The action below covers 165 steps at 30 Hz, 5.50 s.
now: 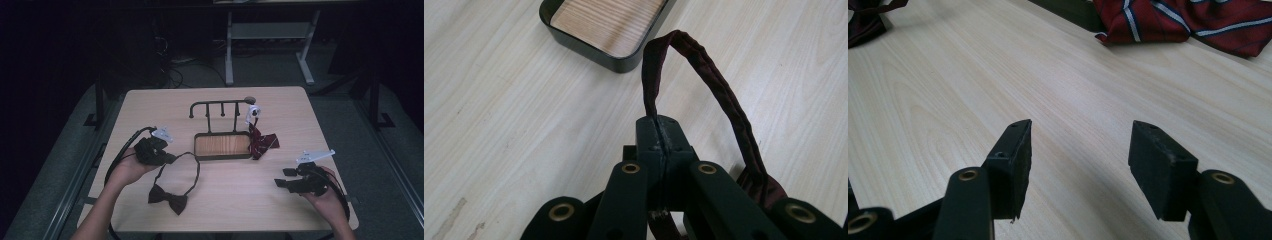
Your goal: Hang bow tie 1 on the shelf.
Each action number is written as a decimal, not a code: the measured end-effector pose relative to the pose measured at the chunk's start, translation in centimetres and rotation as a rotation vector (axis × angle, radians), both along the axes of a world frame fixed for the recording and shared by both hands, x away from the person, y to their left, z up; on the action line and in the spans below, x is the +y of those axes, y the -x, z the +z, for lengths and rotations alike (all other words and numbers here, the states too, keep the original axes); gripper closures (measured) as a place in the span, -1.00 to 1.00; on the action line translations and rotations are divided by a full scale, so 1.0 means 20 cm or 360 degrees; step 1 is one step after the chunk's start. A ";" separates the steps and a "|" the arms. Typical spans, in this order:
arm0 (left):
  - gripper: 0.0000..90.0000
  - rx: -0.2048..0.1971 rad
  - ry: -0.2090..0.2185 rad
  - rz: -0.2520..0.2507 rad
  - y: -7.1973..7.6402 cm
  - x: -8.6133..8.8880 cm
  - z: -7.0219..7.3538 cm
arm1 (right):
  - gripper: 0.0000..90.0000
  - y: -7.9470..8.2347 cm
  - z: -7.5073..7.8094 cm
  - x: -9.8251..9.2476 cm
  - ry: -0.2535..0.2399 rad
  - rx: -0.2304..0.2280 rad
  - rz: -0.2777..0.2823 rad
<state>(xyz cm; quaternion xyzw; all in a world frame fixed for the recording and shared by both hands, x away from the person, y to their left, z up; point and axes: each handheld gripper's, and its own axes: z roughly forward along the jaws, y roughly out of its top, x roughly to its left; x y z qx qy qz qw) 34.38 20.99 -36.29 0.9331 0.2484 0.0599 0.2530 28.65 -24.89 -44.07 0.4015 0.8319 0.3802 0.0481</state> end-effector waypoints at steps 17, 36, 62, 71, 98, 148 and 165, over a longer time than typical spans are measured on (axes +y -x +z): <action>0.99 -0.0031 -0.0001 -0.0048 0.03 -0.01 0.10 | -0.06 0.00 0.00 0.00 0.0000 0.0013 0.0011; 0.99 -0.0096 0.0013 -0.0083 0.05 -0.01 0.24 | -0.06 0.00 -0.01 0.01 0.0016 0.0018 0.0028; 0.99 -0.0139 0.0039 -0.0135 0.07 -0.03 0.36 | -0.07 -0.01 -0.01 0.00 0.0014 0.0004 0.0028; 0.99 -0.0156 0.0037 -0.0145 0.06 -0.05 0.39 | -0.07 0.00 0.00 0.00 0.0016 -0.0004 0.0029; 0.99 -0.0118 0.0024 -0.0141 -0.06 -0.10 0.44 | -0.07 0.00 0.00 -0.01 0.0007 -0.0010 0.0031; 0.99 -0.0097 -0.0010 -0.0013 -0.30 -0.11 0.55 | -0.08 0.00 0.00 -0.02 -0.0002 -0.0006 0.0037; 0.99 -0.0063 -0.0040 0.0044 -0.39 -0.10 0.53 | -0.09 -0.01 -0.01 -0.03 -0.0007 -0.0006 0.0033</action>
